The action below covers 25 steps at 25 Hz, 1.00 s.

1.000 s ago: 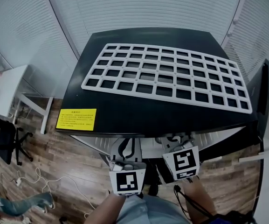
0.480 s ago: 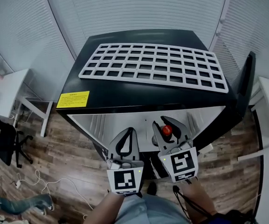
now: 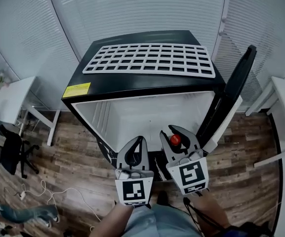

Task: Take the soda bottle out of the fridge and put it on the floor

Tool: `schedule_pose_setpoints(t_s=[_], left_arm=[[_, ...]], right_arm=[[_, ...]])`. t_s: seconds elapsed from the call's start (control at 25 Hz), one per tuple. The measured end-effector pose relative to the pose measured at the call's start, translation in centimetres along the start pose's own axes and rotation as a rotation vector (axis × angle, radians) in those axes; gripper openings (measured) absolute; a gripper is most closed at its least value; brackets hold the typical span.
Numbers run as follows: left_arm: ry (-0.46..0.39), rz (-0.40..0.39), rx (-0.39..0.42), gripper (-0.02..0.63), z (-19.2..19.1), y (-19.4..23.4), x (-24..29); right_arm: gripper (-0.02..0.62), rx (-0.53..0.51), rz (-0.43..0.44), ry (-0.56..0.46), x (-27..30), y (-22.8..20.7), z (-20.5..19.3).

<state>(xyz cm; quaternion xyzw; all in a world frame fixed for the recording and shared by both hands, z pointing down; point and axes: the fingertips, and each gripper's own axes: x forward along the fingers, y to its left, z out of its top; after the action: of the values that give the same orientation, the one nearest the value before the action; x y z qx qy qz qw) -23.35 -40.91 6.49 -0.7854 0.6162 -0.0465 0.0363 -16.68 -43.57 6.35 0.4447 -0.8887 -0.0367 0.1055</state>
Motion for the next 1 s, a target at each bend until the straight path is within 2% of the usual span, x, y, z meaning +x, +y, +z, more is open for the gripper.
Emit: schedule_pose_setpoints(t_s=[0.36, 0.6, 0.8, 1.0], left_arm=[[-0.003, -0.057, 0.025, 0.018, 0.8, -2.4, -2.6], [-0.064, -0.138, 0.026, 0.018, 2.1, -3.0, -4.5], [-0.107, -0.222, 0.016, 0.018, 3.3, -3.2, -6.3], [-0.108, -0.313, -0.008, 0.018, 3.1, -4.6, -8.8]], right_arm=[[0.110, 0.043, -0.038, -0.005, -4.5, 1.6, 0.5], [0.110, 0.010, -0.138, -0.027, -7.2, 3.2, 0.9], [0.110, 0.033, -0.222, -0.031, -9.4, 4.8, 1.8], [0.110, 0.077, -0.309, -0.037, -12.9, 6.6, 1.6]])
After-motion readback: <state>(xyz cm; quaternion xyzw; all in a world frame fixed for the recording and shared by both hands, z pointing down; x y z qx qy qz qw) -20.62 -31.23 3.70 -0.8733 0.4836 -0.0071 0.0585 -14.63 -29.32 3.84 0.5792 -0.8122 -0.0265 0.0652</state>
